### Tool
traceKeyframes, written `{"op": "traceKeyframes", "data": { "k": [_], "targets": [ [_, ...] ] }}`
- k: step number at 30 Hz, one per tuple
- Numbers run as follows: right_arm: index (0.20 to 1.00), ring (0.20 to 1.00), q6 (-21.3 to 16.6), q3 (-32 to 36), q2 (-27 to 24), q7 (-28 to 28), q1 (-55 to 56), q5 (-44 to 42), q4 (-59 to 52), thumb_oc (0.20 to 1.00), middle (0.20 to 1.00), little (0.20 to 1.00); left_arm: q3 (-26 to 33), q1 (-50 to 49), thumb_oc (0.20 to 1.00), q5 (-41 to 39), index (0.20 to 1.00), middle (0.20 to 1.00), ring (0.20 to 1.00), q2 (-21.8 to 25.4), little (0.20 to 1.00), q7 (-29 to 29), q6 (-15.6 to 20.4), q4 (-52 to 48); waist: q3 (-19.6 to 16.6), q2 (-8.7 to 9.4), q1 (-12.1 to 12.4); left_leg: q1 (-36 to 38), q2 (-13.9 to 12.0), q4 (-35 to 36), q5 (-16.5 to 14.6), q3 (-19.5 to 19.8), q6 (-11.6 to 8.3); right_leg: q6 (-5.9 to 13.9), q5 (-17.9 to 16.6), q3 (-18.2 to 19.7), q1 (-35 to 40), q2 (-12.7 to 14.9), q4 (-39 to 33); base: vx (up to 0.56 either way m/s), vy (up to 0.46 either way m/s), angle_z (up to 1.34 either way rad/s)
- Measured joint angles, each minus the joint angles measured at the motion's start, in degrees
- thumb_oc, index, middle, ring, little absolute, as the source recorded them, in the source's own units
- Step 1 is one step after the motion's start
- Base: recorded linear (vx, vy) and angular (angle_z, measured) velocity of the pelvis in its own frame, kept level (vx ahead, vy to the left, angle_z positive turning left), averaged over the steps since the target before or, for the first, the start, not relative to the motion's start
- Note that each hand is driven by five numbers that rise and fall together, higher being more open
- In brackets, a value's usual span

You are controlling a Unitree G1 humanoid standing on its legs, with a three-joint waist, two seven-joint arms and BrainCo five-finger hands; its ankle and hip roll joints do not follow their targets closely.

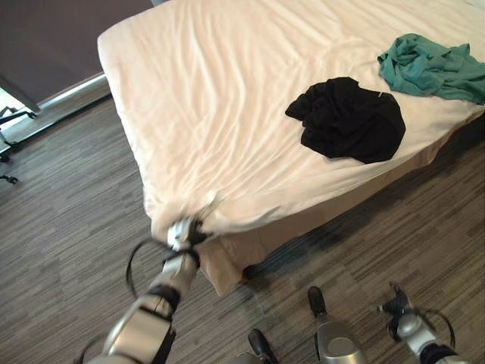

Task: Tidy up the quilt and then pick up the clothes from the bed and put them into the laundry hamper.

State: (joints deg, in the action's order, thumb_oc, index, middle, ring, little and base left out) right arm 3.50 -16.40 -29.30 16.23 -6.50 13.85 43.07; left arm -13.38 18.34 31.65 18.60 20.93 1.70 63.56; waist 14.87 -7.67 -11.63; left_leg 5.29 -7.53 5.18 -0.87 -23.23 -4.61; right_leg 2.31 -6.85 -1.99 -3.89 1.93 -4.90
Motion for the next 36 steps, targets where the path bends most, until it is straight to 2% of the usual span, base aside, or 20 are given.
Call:
{"op": "traceKeyframes", "data": {
  "k": [1,3,4,5,6,8,9,10,13,15,17,18,19,22,23,25,29,33,35,36],
  "targets": [
    [1.000,1.000,-0.8,0.1,-2.1,0.0,0.0,1.9,-5.4,1.000,1.000,1.000,0.5,-3.9,1.000,-1.4,1.000,1.000,1.000,-1.2,1.000,-0.5,1.0,0.4,-0.5,0.32,0.3,0.0,-0.1,0.0,0.5,0.5,0.44,-0.14,0.1,-0.8,0.3,0.1,0.0,0.02,-0.003,0.24],
    [1.000,1.000,0.1,-0.1,-7.0,-1.1,0.1,3.9,-18.4,1.000,1.000,1.000,0.9,-8.2,1.000,-1.7,1.000,1.000,1.000,-5.6,1.000,-0.7,2.4,0.1,-1.2,1.63,2.7,0.0,-0.2,0.0,0.7,1.4,0.38,-0.21,0.1,-1.7,1.0,0.1,0.0,0.02,0.001,0.27],
    [0.413,0.413,-1.5,0.0,-8.2,-1.3,-1.4,5.0,-22.7,0.413,0.413,0.413,0.9,-10.2,1.000,-2.3,1.000,1.000,1.000,-7.4,1.000,-1.2,1.9,1.4,-1.7,2.53,2.5,-0.1,-0.2,0.0,1.6,2.1,0.10,-0.27,0.2,-2.6,1.4,0.3,0.0,0.00,-0.003,0.34],
    [0.200,0.200,-2.1,0.1,-8.4,-1.5,-3.7,6.1,-26.0,0.200,0.200,0.200,1.5,-12.0,1.000,-4.1,1.000,1.000,1.000,-8.5,1.000,-1.9,0.2,4.7,-2.4,3.61,3.0,-0.2,-0.2,0.0,1.7,2.8,0.19,-0.46,0.3,-3.2,1.6,0.4,0.0,-0.01,-0.004,0.35],
    [0.200,0.200,-1.7,-0.3,-8.8,-1.6,-5.1,6.4,-28.4,0.200,0.200,0.200,3.1,-13.6,1.000,-5.0,1.000,1.000,1.000,-8.8,1.000,-2.2,-1.0,6.3,-2.4,4.07,3.5,-0.3,-0.3,0.0,1.6,3.5,0.25,-0.45,0.3,-3.7,1.9,0.3,0.0,-0.01,-0.016,0.34],
    [0.200,0.200,-3.9,-1.6,-9.9,-1.8,-8.6,7.1,-32.2,0.200,0.200,0.200,5.5,-18.2,1.000,-7.4,1.000,1.000,1.000,-8.0,1.000,-2.9,-4.4,10.3,-3.1,4.89,5.2,-0.4,-0.3,-0.3,2.2,4.3,0.24,-0.53,0.4,-4.6,2.2,0.6,0.0,-0.01,-0.024,0.35],
    [0.200,0.200,-2.7,-7.0,-9.9,-2.8,-13.6,8.7,-33.2,0.200,0.200,0.200,5.9,-21.4,1.000,-8.5,1.000,1.000,1.000,-7.5,1.000,-2.8,-5.8,11.0,-3.1,4.98,6.9,-0.9,-0.1,0.0,2.2,5.3,0.27,-0.53,0.4,-5.6,2.3,0.9,0.0,-0.04,-0.022,0.36],
    [0.200,0.200,-3.7,-10.0,-9.5,-3.8,-17.9,8.8,-33.2,0.200,0.200,0.200,5.7,-23.8,1.000,-8.7,1.000,1.000,1.000,-6.3,1.000,-2.9,-6.6,11.8,-3.3,4.85,8.3,-1.2,0.2,-0.3,2.7,5.8,0.39,-0.55,0.4,-6.1,2.2,1.2,0.0,-0.05,-0.016,0.47],
    [0.200,0.200,-3.5,-18.6,-0.9,-5.7,-31.4,8.7,-27.6,0.200,0.200,0.200,1.9,-27.1,1.000,-9.1,1.000,1.000,1.000,-5.3,1.000,-3.0,-7.3,10.6,-3.6,4.03,13.4,-3.5,1.0,-0.3,3.6,9.0,0.87,-0.24,0.4,-8.9,1.7,2.2,0.0,-0.11,-0.030,0.53],
    [0.200,0.200,-3.8,-23.3,5.1,-6.9,-39.7,8.6,-19.1,0.200,0.200,0.200,-1.4,-26.2,1.000,-9.0,1.000,1.000,1.000,-4.6,1.000,-3.1,-6.8,9.3,-3.7,4.41,15.5,-6.2,1.1,-0.3,3.9,10.0,0.74,0.06,0.3,-9.8,-0.3,2.5,0.0,-0.12,-0.041,0.56],
    [0.200,0.200,-4.3,-24.9,9.8,-6.4,-44.3,8.2,-11.2,0.200,0.200,0.200,-5.3,-24.5,1.000,-9.1,1.000,1.000,1.000,-4.6,1.000,-2.9,-6.7,6.5,-3.4,4.82,18.4,-8.7,1.2,-0.4,5.5,10.6,1.14,0.44,0.0,-11.2,-2.0,2.9,0.1,-0.10,-0.031,0.48],
    [0.200,0.200,-3.4,-25.0,14.7,-6.5,-47.9,7.1,-2.3,0.200,0.200,0.200,-8.9,-22.5,1.000,-9.1,1.000,1.000,1.000,-4.4,1.000,-2.8,-5.9,4.3,-3.1,5.20,19.3,-10.6,1.4,-0.4,6.1,11.5,1.07,0.68,-0.2,-11.8,-3.3,3.1,0.1,-0.06,-0.009,0.32],
    [0.200,0.200,-3.2,-24.8,15.7,-6.4,-48.1,5.9,-0.2,0.200,0.200,0.200,-10.2,-21.4,1.000,-9.1,1.000,1.000,1.000,-4.5,1.000,-2.8,-5.5,3.8,-2.9,5.37,20.0,-11.5,1.5,-0.4,6.6,12.2,1.22,0.77,-0.3,-12.3,-3.8,3.3,0.1,-0.05,-0.003,0.41],
    [0.200,0.200,-2.9,-24.2,20.4,-5.6,-47.5,3.5,9.1,0.200,0.200,0.200,-15.8,-16.0,1.000,-9.8,1.000,1.000,1.000,-4.9,1.000,-1.8,-5.0,0.0,-0.5,5.72,20.4,-12.9,2.3,-0.4,7.1,14.3,1.52,0.91,-0.3,-14.2,-4.0,4.0,0.1,-0.02,-0.006,0.38],
    [0.200,0.200,-1.5,-24.4,21.2,-5.7,-45.3,2.9,12.0,0.200,0.200,0.200,-15.9,-11.7,1.000,-10.9,1.000,1.000,1.000,-5.0,1.000,-1.0,-3.9,-0.4,1.2,5.64,20.6,-13.8,2.6,-0.4,7.1,14.9,1.36,1.04,-0.4,-15.0,-4.3,4.4,0.1,-0.02,-0.010,0.29],
    [0.200,0.200,-1.2,-22.2,22.1,-5.0,-39.4,0.7,12.5,0.200,0.200,0.200,-16.0,-8.3,1.000,-12.0,1.000,1.000,1.000,-5.2,1.000,-0.8,-3.4,-1.9,3.1,5.00,20.6,-14.6,3.3,-0.4,7.5,16.1,1.84,1.20,-0.6,-16.1,-4.6,5.0,0.1,0.00,0.004,0.30],
    [0.200,0.200,0.6,-25.3,22.9,-7.6,-31.0,-1.5,13.4,0.200,0.200,0.200,-15.8,-7.2,1.000,-12.8,1.000,1.000,1.000,-5.6,1.000,-0.7,-3.1,-1.4,3.4,4.74,19.5,-14.5,3.6,-0.4,7.8,16.4,1.99,0.82,-0.7,-17.1,-3.9,5.4,0.1,0.03,0.023,0.17],
    [0.200,0.200,0.3,-29.2,20.1,-12.7,-21.0,-1.7,7.2,0.200,0.200,0.200,-14.1,-7.8,1.000,-10.7,1.000,1.000,1.000,-5.3,1.000,-1.6,-3.6,1.8,3.6,4.86,18.7,-12.4,3.7,-0.4,7.8,15.9,1.94,0.97,0.1,-17.0,-1.6,5.3,0.0,0.03,0.013,0.02],
    [0.200,0.200,0.6,-29.2,17.9,-14.5,-20.6,-1.8,4.7,0.200,0.200,0.200,-12.9,-8.8,1.000,-9.8,1.000,1.000,1.000,-4.9,1.000,-2.4,-3.9,2.7,3.6,5.17,16.8,-11.7,3.4,-0.4,7.2,15.7,1.49,1.02,0.3,-16.4,-1.5,5.1,0.0,0.05,0.037,-0.15],
    [0.200,0.200,-0.2,-29.4,13.3,-16.1,-19.2,-3.3,-6.5,0.200,0.200,0.200,-11.7,-9.4,1.000,-8.1,1.000,1.000,1.000,-4.3,1.000,-3.0,-4.3,2.6,3.8,5.03,16.6,-11.6,3.1,-0.4,6.7,14.9,1.38,1.03,0.3,-16.1,-1.6,4.9,0.0,0.04,0.041,-0.43]
  ]
}}
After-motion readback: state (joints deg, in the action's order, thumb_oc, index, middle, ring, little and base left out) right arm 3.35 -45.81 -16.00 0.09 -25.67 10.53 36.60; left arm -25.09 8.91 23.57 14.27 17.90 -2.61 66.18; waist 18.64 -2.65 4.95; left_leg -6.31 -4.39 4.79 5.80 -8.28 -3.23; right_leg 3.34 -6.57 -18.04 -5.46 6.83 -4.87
